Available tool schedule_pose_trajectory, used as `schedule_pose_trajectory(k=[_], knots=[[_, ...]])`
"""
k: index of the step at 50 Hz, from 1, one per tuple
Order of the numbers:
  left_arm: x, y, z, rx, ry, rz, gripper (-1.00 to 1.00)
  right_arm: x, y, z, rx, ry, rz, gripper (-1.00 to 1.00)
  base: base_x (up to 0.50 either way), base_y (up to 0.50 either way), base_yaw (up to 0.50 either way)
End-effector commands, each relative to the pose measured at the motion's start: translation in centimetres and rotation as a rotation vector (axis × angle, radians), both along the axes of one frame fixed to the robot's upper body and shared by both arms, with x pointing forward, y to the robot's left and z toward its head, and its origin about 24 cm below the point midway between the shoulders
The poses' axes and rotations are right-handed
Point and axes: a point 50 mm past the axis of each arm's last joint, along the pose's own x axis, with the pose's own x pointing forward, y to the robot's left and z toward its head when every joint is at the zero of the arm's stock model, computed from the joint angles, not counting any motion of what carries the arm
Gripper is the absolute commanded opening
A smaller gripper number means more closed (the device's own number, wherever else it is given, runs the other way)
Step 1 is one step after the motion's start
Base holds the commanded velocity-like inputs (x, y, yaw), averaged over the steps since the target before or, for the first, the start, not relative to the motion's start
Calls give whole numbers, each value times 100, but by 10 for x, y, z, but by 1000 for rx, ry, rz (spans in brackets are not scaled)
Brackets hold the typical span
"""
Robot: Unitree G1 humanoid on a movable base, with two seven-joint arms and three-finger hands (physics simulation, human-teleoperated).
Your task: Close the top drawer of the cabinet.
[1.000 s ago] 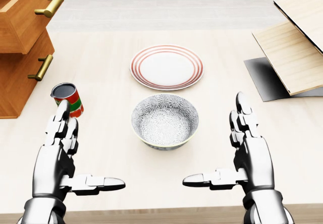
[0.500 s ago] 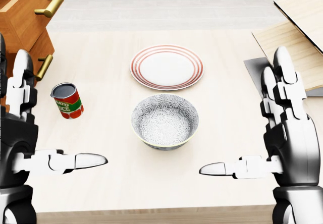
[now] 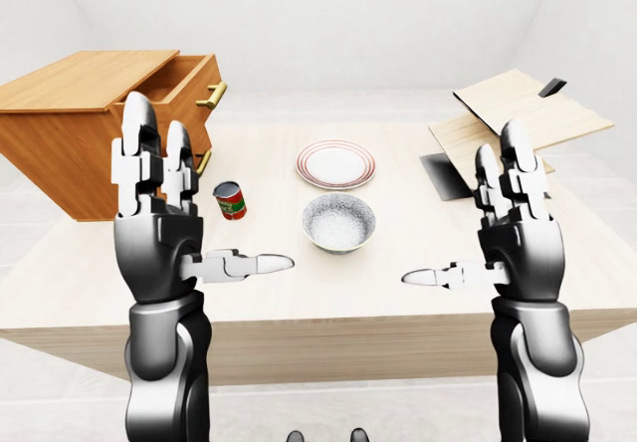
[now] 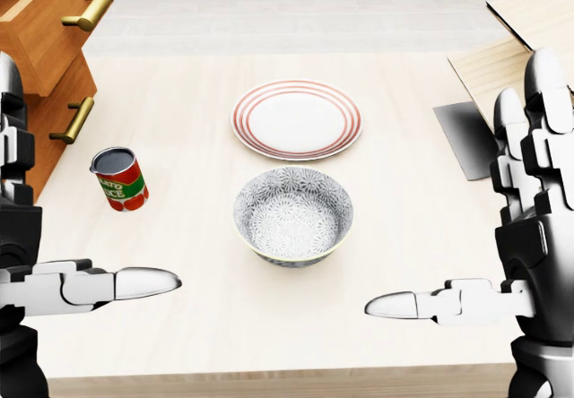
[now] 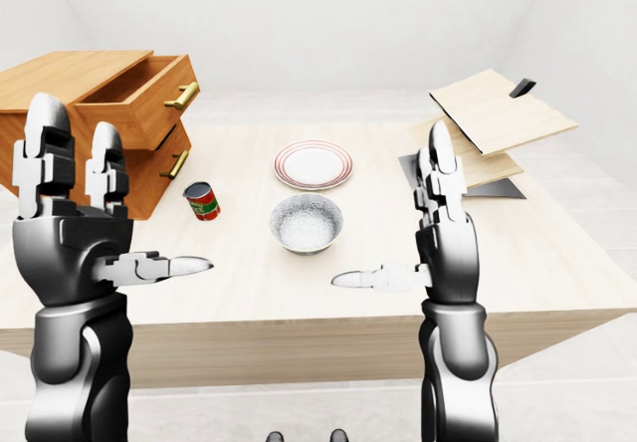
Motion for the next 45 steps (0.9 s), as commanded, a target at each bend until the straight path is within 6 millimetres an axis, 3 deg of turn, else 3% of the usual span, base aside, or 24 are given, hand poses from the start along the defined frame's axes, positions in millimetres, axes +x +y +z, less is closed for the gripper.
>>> schedule_pose_trajectory(k=[1, 7, 19, 36, 45], knots=[[2, 1, -4, 12, 22, 14, 100, -13, 2, 15, -32, -76, -2, 100, 0, 0, 0], [5, 4, -3, 21, 18, 36, 100, -18, 4, 22, -49, -112, 0, 100, 0, 0, 0], [7, 4, -7, 35, 39, 65, 100, -18, 2, 16, -77, -76, -11, 100, 0, 0, 0], [6, 6, -16, 38, 84, 58, 100, -18, 2, 14, -56, -67, -14, 100, 0, 50, 0], [6, 5, -11, 40, 61, 56, 100, -17, 2, 16, -64, -77, -17, 100, 0, 50, 0]])
